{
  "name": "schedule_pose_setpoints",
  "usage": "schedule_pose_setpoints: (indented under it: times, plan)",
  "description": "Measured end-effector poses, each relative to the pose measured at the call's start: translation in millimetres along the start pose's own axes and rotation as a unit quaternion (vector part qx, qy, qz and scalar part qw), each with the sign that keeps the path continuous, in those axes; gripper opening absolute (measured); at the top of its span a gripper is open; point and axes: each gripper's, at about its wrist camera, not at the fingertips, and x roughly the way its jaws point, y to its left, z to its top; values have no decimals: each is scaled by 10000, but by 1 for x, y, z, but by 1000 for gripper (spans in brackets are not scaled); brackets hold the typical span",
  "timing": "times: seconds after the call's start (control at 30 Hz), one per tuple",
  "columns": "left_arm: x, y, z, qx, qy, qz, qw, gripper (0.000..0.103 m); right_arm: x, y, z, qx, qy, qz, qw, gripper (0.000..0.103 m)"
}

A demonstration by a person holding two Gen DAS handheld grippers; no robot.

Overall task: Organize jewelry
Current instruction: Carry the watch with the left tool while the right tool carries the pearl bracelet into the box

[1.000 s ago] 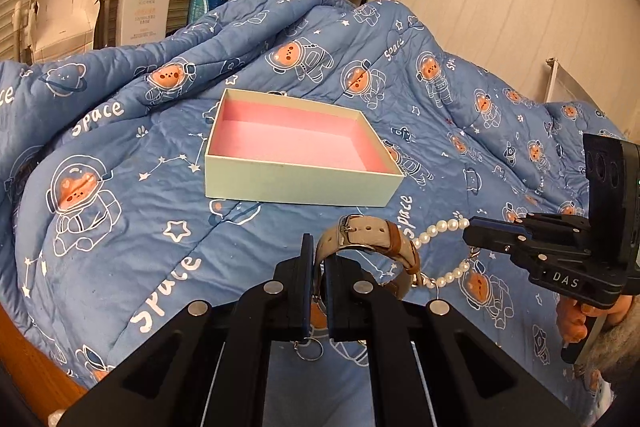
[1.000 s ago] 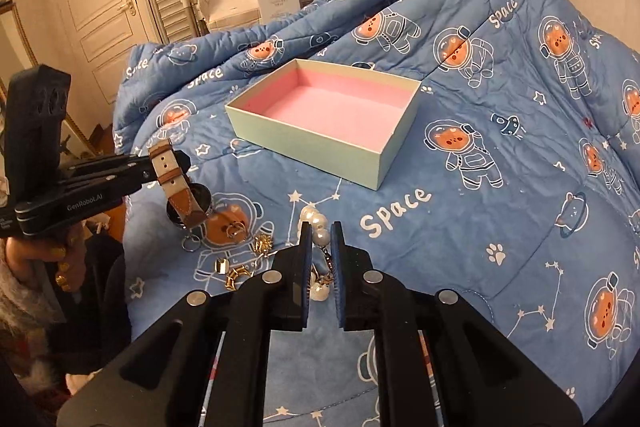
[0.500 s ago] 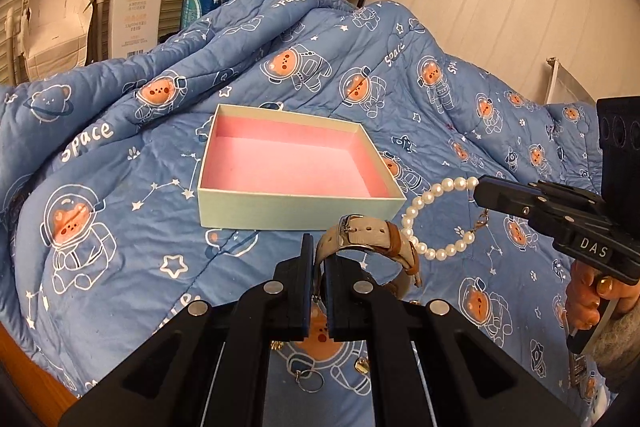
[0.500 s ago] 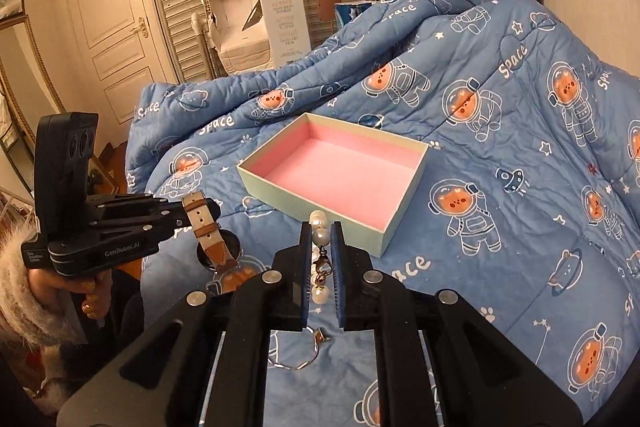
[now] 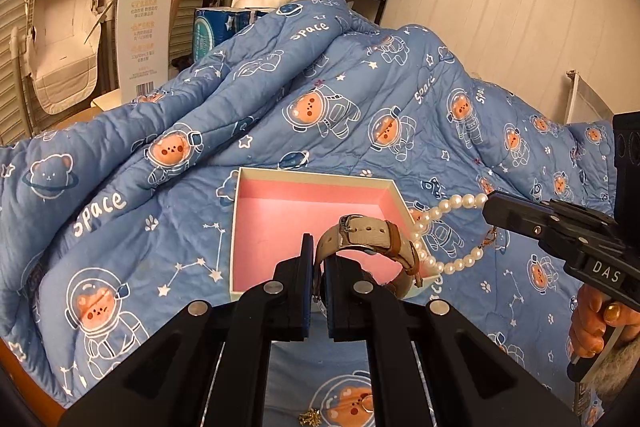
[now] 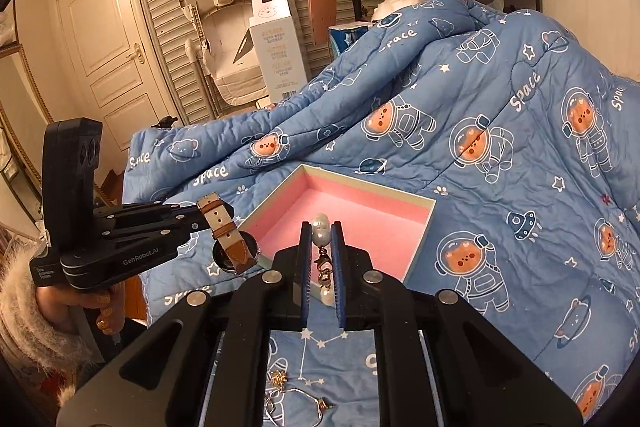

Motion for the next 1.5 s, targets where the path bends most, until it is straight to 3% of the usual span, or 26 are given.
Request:
schedule_pose_setpoints:
  times: [0.5, 1.03, 1.5]
  plan:
    - [53, 7, 20, 12, 368, 298, 9989, 5, 66, -12, 13, 139, 329, 143, 9993, 10]
    - [88, 10, 12, 214, 795, 609, 9947, 5, 116, -21, -6, -70, 879, -333, 9955, 10]
    - [107, 8, 0, 476, 1010, 779, 9907, 5, 144, -15, -17, -764, 1132, -768, 9876, 10]
